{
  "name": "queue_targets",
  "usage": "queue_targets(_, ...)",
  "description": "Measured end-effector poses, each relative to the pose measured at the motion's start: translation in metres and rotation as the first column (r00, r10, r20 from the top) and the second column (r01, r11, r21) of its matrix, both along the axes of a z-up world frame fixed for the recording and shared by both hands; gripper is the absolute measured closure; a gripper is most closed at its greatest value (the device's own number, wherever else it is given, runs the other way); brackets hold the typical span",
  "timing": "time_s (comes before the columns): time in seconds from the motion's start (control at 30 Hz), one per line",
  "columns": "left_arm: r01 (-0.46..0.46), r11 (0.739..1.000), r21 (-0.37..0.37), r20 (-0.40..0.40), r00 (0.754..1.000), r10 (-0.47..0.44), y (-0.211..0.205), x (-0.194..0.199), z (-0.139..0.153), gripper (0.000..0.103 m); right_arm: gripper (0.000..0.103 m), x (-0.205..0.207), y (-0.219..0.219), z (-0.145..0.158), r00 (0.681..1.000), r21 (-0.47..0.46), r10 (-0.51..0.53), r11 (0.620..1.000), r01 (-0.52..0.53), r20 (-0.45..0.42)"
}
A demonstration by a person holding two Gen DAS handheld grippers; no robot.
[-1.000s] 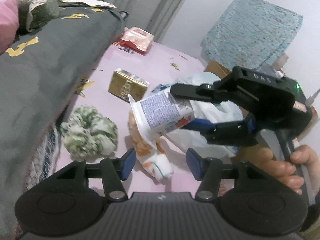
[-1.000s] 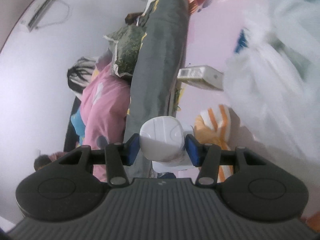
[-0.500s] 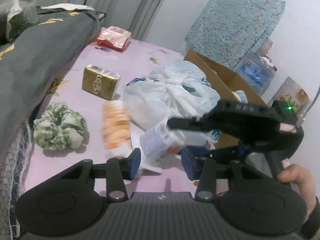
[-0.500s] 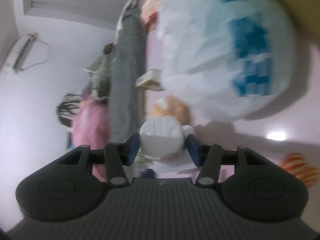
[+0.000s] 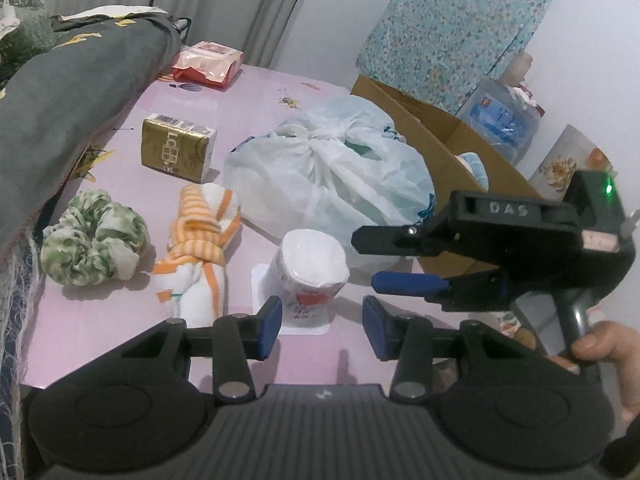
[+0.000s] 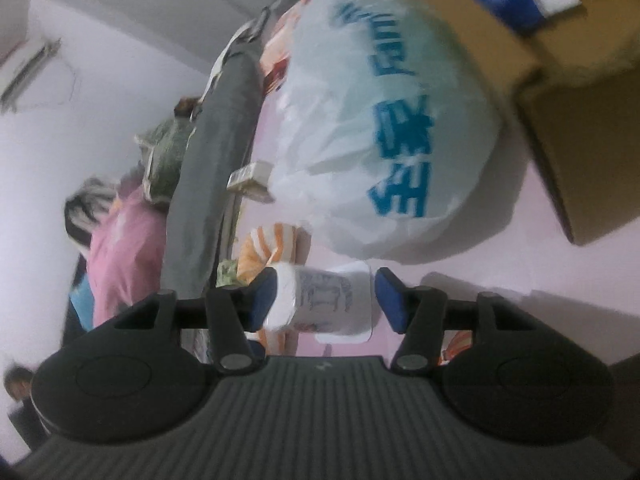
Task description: Organize soft objects
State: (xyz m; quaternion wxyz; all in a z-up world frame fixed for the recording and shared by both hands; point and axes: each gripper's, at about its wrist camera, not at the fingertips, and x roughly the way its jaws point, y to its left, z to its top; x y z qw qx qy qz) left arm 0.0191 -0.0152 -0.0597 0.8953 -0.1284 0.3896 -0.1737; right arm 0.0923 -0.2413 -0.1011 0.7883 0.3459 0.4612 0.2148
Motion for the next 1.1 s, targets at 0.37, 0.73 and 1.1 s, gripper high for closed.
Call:
queue_targets(0.37,-0.001,0.993,0.117,-0.016,1.000,0.003,-0.006,-0.006,-0.017,0.058,0.024,0.010,0.073,0.017,0.954,-0.389,0.281,0.894,-0.220,0.104)
queue_targets(0.73,0.006,0.990,0.140,0.034,0.999,-0.010,-0.003,-0.018,-0.018,0.041,0.044,0.030,0.019,-0.020,0.990,0.137,0.117,0.985,-0.106,-0.074)
queue_targets(1.1,0.016,0.992,0.127,-0.009,1.000,-0.015,-0.007,-0.003,-0.028,0.059,0.044,0.030,-0.003,-0.061,0.945,0.381,0.087,0.923,0.043,-0.316)
